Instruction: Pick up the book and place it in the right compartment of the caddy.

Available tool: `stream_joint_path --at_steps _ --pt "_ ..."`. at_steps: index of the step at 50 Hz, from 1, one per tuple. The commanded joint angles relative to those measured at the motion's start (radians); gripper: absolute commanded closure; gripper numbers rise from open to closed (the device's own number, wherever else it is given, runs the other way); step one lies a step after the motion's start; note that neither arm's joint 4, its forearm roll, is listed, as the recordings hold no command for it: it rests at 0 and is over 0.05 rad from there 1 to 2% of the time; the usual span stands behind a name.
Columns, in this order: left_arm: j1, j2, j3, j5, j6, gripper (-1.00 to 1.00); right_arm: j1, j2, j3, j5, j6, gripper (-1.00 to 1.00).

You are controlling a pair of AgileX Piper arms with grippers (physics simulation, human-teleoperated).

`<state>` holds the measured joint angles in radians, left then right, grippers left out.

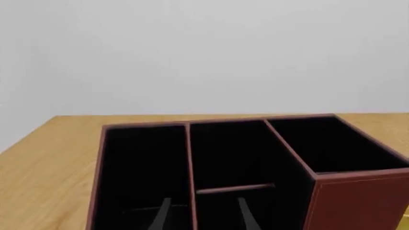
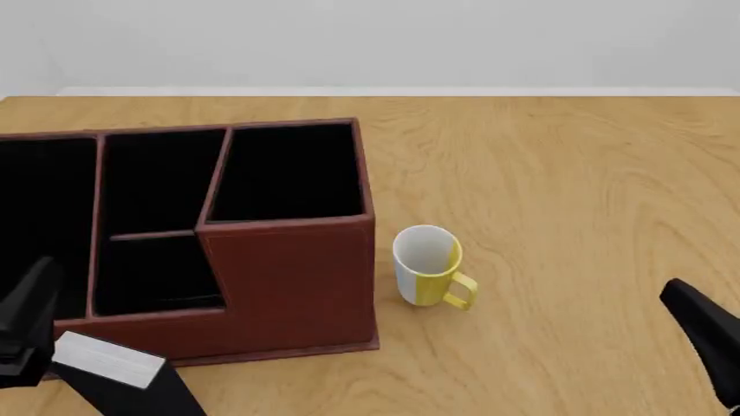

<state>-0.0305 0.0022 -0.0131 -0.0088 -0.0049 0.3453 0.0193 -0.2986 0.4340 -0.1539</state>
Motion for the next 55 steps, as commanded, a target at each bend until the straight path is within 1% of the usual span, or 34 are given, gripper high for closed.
stream_joint_path --at_steps 1,4,5,8,9,10,12,13,15,17,18,21,23,25,27,29,30,31,32,34,35,38,39,41,43,44,46,48,49,50,51,52,54,55 --pt "0.007 0.001 -0.018 -0.003 0.007 -1.00 0.165 0.074 -0.081 0.113 -0.044 -1.00" --pt "0.007 0.000 -0.029 -0.001 0.011 -1.00 0.197 0.111 -0.091 0.112 -0.061 -1.00" --pt "0.008 0.000 -0.034 0.001 0.011 -1.00 0.205 0.121 -0.087 0.108 -0.079 -1.00" --pt "0.009 0.000 -0.052 0.013 0.008 -1.00 0.247 0.164 -0.091 0.101 -0.084 -1.00" --pt "0.015 -0.001 -0.060 0.016 0.005 -1.00 0.260 0.177 -0.091 0.097 -0.093 -1.00" --pt "0.015 -0.001 -0.061 0.017 0.005 -1.00 0.260 0.177 -0.091 0.097 -0.093 -1.00" --pt "0.021 -0.001 -0.070 0.022 0.003 -1.00 0.285 0.202 -0.092 0.088 -0.083 -1.00" --pt "0.028 -0.001 -0.076 0.024 0.003 -1.00 0.294 0.214 -0.091 0.085 -0.094 -1.00" --pt "0.038 -0.001 -0.085 0.028 0.003 -1.00 0.319 0.237 -0.098 0.075 -0.080 -1.00" --pt "0.058 -0.002 -0.095 0.030 0.007 -1.00 0.331 0.255 -0.104 0.069 -0.091 -1.00" --pt "0.069 -0.002 -0.104 0.037 0.006 -1.00 0.354 0.279 -0.115 0.063 -0.080 -1.00" --pt "0.090 -0.002 -0.117 0.041 0.008 -1.00 0.366 0.302 -0.122 0.057 -0.090 -1.00" --pt "0.105 -0.002 -0.137 0.052 0.011 -1.00 0.404 0.350 -0.135 0.038 -0.082 -1.00" --pt "0.122 -0.002 -0.154 0.059 0.008 -1.00 0.431 0.390 -0.148 0.024 -0.093 -1.00" --pt "0.135 -0.002 -0.167 0.063 0.011 -1.00 0.476 0.446 -0.172 0.008 -0.069 -1.00" --pt "0.142 -0.002 -0.176 0.069 0.007 -1.00 0.487 0.473 -0.182 0.002 -0.092 -1.00" --pt "0.147 -0.002 -0.183 0.070 0.010 -1.00 0.512 0.504 -0.198 -0.008 -0.074 -1.00" --pt "0.151 -0.002 -0.189 0.074 0.006 -1.00 0.527 0.526 -0.206 -0.014 -0.072 -1.00" --pt "0.156 -0.002 -0.201 0.081 0.001 -1.00 0.539 0.548 -0.213 -0.021 -0.088 -1.00" --pt "0.163 -0.002 -0.214 0.082 0.007 -1.00 0.560 0.583 -0.231 -0.030 -0.082 -1.00" --pt "0.164 -0.002 -0.223 0.086 0.007 -1.00 0.563 0.597 -0.236 -0.034 -0.098 -1.00" --pt "0.169 -0.002 -0.233 0.090 0.004 -1.00 0.576 0.619 -0.252 -0.037 -0.098 -1.00" --pt "0.177 -0.002 -0.239 0.091 0.000 -1.00 0.581 0.635 -0.266 -0.038 -0.110 -1.00" --pt "0.178 -0.002 -0.243 0.092 0.003 -1.00 0.587 0.647 -0.281 -0.037 -0.102 -1.00" --pt "0.184 -0.002 -0.245 0.089 0.004 -1.00 0.597 0.665 -0.291 -0.040 -0.107 -1.00" --pt "0.186 -0.002 -0.246 0.090 0.005 -1.00 0.607 0.681 -0.307 -0.040 -0.096 -1.00" --pt "0.192 -0.002 -0.248 0.087 0.010 -1.00 0.626 0.709 -0.325 -0.040 -0.107 -1.00" --pt "0.200 -0.002 -0.247 0.083 0.016 -1.00 0.643 0.743 -0.354 -0.036 -0.100 -1.00" --pt "0.205 -0.002 -0.246 0.081 0.017 -1.00 0.656 0.766 -0.361 -0.037 -0.110 -1.00" --pt "0.209 -0.002 -0.251 0.084 0.013 -1.00 0.675 0.791 -0.386 -0.033 -0.083 -1.00" --pt "0.214 -0.002 -0.253 0.085 0.013 -1.00 0.688 0.811 -0.401 -0.031 -0.074 -1.00" --pt "0.219 -0.002 -0.257 0.086 0.013 -1.00 0.690 0.828 -0.407 -0.030 -0.099 -1.00" --pt "0.221 -0.002 -0.260 0.087 0.011 -1.00 0.697 0.843 -0.415 -0.028 -0.104 -1.00" --pt "0.228 -0.002 -0.263 0.088 0.007 -1.00 0.713 0.867 -0.434 -0.025 -0.096 -1.00"
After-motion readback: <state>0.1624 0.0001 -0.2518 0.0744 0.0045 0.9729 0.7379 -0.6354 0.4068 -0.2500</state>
